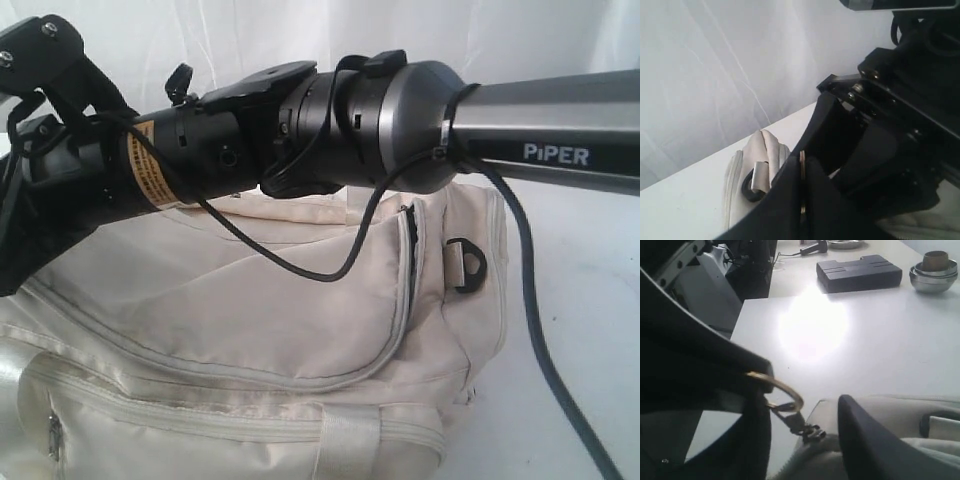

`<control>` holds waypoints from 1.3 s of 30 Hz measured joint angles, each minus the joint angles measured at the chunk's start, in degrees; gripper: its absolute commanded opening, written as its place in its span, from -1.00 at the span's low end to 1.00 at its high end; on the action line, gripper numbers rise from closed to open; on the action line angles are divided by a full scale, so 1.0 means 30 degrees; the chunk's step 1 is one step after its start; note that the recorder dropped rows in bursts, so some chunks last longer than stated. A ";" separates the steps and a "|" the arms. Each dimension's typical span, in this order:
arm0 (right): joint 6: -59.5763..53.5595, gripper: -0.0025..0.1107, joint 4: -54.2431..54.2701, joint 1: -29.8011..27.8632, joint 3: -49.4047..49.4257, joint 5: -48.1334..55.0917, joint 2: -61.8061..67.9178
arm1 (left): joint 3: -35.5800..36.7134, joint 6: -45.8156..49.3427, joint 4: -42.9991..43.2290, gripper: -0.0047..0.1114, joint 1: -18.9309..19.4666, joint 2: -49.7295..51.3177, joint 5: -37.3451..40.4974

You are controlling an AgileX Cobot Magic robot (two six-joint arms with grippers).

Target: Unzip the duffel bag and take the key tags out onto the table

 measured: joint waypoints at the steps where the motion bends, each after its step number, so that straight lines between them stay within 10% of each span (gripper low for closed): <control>1: -0.0065 -0.57 0.0000 0.0000 0.0000 -0.0084 0.0000 | 0.0000 0.0000 0.0045 -0.92 0.0000 0.0000 0.0000; 4: -0.0124 -0.96 0.0037 0.0041 0.0000 -0.0253 0.0000 | -0.0032 0.0000 0.0237 -0.92 0.0000 0.0000 0.0039; 13: -0.0161 -0.96 0.0037 0.0114 0.0000 -0.0263 0.0000 | -0.0032 0.0000 0.0279 -0.89 0.0000 0.0000 0.0266; 23: -0.0161 -0.96 0.0229 0.0187 0.0000 0.1532 0.0043 | -0.0104 -0.0261 0.0322 0.16 0.0000 0.0000 0.1140; 39: 0.0437 -0.96 0.0348 0.0187 0.0000 0.2133 0.0043 | -0.0104 0.3977 -0.7318 0.17 0.0000 0.0000 0.4534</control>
